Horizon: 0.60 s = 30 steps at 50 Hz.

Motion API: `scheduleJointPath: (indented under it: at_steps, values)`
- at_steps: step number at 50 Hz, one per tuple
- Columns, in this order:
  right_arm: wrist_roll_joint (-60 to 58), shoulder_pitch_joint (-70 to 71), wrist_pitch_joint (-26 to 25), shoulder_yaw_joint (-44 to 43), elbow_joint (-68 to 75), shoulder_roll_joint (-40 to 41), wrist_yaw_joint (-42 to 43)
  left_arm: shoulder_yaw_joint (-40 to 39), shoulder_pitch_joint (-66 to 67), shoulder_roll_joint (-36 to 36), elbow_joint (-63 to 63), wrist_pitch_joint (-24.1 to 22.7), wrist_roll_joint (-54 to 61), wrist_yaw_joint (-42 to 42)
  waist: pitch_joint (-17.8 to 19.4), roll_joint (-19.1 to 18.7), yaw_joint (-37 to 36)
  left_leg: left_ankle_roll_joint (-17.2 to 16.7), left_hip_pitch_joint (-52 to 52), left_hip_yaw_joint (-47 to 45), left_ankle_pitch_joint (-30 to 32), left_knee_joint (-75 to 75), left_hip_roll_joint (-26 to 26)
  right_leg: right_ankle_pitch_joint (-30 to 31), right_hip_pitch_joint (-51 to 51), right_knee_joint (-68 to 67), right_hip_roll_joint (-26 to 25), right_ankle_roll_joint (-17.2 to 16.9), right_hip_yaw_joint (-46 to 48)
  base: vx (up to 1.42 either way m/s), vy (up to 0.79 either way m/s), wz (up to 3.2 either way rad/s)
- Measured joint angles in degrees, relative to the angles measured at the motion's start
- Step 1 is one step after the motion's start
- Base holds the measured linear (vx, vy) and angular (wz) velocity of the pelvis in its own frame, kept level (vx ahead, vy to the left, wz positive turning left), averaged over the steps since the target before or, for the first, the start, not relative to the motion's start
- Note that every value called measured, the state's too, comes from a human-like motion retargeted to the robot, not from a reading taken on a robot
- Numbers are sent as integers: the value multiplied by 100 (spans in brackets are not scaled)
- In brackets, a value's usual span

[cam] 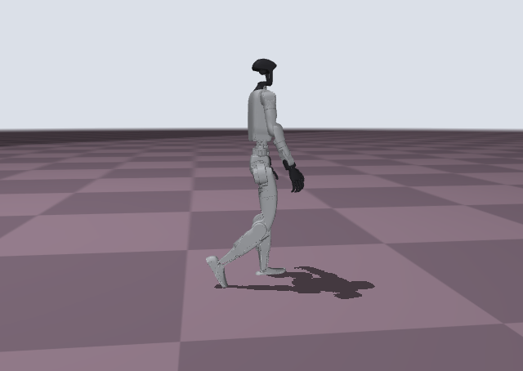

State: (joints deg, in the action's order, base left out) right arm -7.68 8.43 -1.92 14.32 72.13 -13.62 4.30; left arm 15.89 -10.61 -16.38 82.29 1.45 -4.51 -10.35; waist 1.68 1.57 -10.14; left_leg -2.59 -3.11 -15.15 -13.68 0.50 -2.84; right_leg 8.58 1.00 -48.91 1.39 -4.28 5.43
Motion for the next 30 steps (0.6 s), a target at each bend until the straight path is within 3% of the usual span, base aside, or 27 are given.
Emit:
scheduleJointPath:
  at_steps: [3, 6, 10, 12, 15, 18, 20, 22, 30]
  values:
    - [164, -619, -156, -328, 718, -26, -220, 169, -1001, -10, 36, 125, -318, 215, -17, -124, 307, -146, 175, 267, -278, -133, 38, -460, 872, -938, 121, 218, 231, 60, 14, 84]
    - [251, -1207, -154, -569, 1134, -138, -591, 349, -1928, -39, -168, 68, -492, 296, 38, -271, 630, -272, 388, 565, -487, -205, 99, -973, 1495, -939, 184, 321, 348, 56, 9, 98]
    - [360, -1913, -81, -684, 1221, -296, -1065, 595, -2943, -134, -808, -178, -314, 348, 184, -440, 1017, -327, 713, 984, -713, -245, 215, -1334, 1866, 350, 414, 409, 604, 54, 3, 103]
    - [412, -2187, -90, -677, 1114, -343, -1204, 708, -3330, -189, -1243, -304, -16, 410, 283, -454, 1171, -330, 878, 1205, -813, -278, 327, -1206, 1789, 1588, 574, 388, 753, 54, -3, 108]
    - [389, -2463, -226, -666, 900, -354, -1268, 864, -3791, -238, -1919, -433, 594, 609, 499, -315, 1383, -319, 1188, 1615, -967, -367, 629, -510, 1399, 3852, 859, 125, 793, 57, -11, 123]
    - [-14, -2528, -414, -641, 686, -208, -1345, 985, -4098, -226, -2467, -472, 841, 858, 749, -111, 1435, -289, 1575, 2027, -1115, -430, 795, -154, 1172, 5251, 1074, -526, 499, 61, -20, 109]
    - [-276, -2488, -429, -578, 580, -86, -1398, 1069, -4168, -149, -2745, -542, 811, 925, 797, -82, 1366, -279, 1713, 2246, -1152, -464, 750, -455, 1303, 5391, 1112, -861, 192, 58, -24, 90]
    - [-370, -2400, -407, -462, 496, 1, -1339, 1199, -4080, -27, -2945, -623, 778, 921, 741, -95, 1259, -266, 1757, 2461, -1128, -515, 669, -664, 1330, 5391, 1113, -956, 20, 56, -27, 93]
    - [-548, -1273, -291, 32, 339, -50, -860, 1948, -2866, 238, -2967, -701, -187, 416, 541, 249, 573, -105, 1647, 3342, -431, -1132, 736, -286, 698, 5391, 1445, -1072, 681, 55, -39, 92]
